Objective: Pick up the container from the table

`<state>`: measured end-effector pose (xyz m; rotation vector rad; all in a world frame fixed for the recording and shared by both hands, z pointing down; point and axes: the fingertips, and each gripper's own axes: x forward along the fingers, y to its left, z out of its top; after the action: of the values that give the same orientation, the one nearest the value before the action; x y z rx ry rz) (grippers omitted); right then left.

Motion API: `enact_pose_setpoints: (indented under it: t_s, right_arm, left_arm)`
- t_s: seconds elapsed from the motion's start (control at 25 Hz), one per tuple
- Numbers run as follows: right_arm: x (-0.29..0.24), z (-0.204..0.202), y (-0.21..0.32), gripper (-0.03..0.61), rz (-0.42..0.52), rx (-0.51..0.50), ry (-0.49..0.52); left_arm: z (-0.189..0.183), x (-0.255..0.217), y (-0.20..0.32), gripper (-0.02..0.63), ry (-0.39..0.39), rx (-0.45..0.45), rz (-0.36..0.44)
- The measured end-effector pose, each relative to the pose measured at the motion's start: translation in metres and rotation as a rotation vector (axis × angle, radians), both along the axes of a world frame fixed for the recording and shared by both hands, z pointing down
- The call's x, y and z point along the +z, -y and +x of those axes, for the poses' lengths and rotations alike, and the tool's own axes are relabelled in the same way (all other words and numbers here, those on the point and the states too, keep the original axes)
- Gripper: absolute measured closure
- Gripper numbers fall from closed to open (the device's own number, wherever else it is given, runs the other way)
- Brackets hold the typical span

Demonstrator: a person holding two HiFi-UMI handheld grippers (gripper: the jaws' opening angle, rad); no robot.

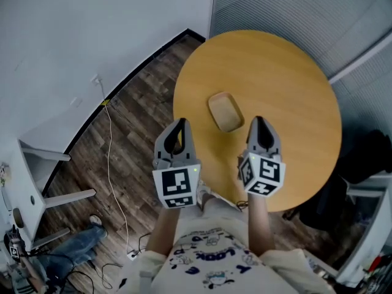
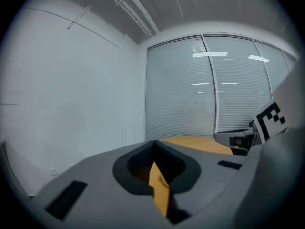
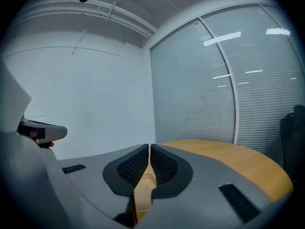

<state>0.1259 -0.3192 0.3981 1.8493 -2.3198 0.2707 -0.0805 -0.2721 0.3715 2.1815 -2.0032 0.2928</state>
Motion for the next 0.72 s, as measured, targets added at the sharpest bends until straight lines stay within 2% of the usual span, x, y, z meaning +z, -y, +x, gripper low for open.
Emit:
enact_pose_setpoints:
  t_s: [0.24, 0.72]
  right_arm:
    - [0.041, 0.006, 0.031, 0.564, -0.081, -0.001, -0.024]
    - [0.123, 0.015, 0.055, 0.561, -0.281, -0.047, -0.095]
  left_arm:
    - [0.001, 0.035, 0.027, 0.612, -0.013, -0.011, -0.08]
    - [0.013, 0.102, 0.048, 0.612, -0.024, 0.017, -0.247]
